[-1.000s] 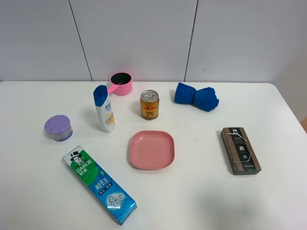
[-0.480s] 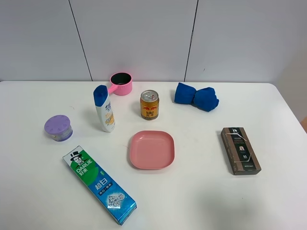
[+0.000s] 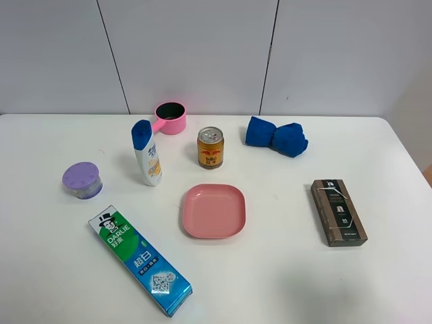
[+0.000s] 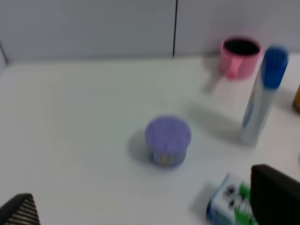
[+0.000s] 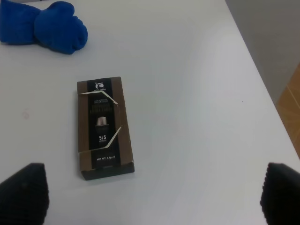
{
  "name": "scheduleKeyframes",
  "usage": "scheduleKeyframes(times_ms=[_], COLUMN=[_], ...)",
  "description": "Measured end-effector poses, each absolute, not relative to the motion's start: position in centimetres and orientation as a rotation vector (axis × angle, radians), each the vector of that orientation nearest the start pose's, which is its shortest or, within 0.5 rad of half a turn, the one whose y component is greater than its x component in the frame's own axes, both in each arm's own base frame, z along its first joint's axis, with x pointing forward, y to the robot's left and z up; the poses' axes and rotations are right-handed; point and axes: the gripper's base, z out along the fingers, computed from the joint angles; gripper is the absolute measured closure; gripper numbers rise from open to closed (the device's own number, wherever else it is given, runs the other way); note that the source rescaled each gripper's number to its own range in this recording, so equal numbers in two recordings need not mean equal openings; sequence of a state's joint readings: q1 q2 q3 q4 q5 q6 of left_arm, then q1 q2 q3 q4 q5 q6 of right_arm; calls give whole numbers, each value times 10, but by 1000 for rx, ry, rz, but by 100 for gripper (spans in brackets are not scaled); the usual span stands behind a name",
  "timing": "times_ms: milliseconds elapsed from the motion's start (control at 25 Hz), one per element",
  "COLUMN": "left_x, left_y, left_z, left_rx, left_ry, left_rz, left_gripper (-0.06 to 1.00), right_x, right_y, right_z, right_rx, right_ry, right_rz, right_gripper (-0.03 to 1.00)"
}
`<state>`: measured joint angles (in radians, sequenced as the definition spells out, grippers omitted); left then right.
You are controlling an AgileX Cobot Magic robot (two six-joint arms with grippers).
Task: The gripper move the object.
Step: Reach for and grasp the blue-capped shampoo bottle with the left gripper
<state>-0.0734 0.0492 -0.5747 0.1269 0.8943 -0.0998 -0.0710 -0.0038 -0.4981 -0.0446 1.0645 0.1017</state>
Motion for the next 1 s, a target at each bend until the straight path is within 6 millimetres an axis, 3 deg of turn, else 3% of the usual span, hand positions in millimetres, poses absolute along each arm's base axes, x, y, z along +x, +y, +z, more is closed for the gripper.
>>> scheduleKeyframes(times_ms=[200,480,760,1000], left_x=[36,102,163,186], left_y=[-4,-18,-25,-23], left_z=[329,326,297,247], left_rx=[40,162,159,115], left_ry=[1827,1918,2078,2140], left_rz=[-101,-152,-195,-152], left_gripper=[-6,-6,-6,-6], right_x=[-6,-6,-6,-6], right_y=[-3,-3,-3,-3], right_z=[276,276,276,276], right_rx=[179,179,179,179], right_ry=[2038,2038,2038,2038], right_rz=[-34,-34,-34,-34], right_gripper=[-3,-3,-3,-3])
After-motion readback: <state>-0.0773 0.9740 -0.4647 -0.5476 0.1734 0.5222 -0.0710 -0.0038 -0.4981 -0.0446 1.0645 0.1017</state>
